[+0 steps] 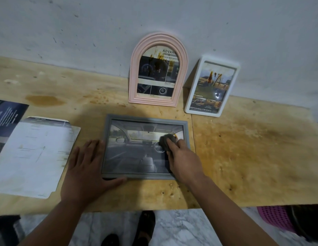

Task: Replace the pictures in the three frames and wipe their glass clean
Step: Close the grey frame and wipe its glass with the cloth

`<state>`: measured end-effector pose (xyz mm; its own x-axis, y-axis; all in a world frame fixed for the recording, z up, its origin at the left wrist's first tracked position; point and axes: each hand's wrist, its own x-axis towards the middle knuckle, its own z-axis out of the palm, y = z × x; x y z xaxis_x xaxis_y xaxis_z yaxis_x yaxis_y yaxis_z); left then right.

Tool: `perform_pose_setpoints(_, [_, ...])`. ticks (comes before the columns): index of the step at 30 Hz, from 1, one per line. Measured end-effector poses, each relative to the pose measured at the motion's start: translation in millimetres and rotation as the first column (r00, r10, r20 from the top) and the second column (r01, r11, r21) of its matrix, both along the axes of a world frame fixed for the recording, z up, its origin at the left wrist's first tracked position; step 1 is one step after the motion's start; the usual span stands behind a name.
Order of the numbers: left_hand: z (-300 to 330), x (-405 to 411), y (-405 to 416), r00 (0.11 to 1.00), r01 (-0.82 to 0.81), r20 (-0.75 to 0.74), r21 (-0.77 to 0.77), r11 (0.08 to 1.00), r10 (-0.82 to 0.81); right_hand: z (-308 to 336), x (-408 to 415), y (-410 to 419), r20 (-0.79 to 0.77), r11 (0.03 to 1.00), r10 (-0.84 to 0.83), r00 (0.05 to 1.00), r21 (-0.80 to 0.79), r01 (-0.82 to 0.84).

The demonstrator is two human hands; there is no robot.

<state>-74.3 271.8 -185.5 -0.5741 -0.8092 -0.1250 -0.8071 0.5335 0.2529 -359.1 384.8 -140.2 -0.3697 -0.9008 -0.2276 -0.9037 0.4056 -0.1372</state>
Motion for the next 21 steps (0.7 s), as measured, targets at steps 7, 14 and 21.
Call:
perform_pose_setpoints(7, [1.7,-1.4,0.5,1.000,-0.001,-0.005,0.011,1.000,0.001,31.0,5.5,21.0,0.256,0.996,-0.037,0.966,0.084,0.016])
perform_pose_setpoints(14, [3.3,-1.3,2.3,1.000,-0.005,-0.008,0.007,1.000,0.005,24.4,-28.8,-39.4,0.164,0.973,-0.188,0.968,-0.100,0.206])
perform_pose_setpoints(21, [3.7,-2.7,2.3,1.000,0.008,-0.012,0.003,1.000,-0.008,8.1,-17.3,-30.4,0.078,0.991,-0.134,0.988,-0.009,0.135])
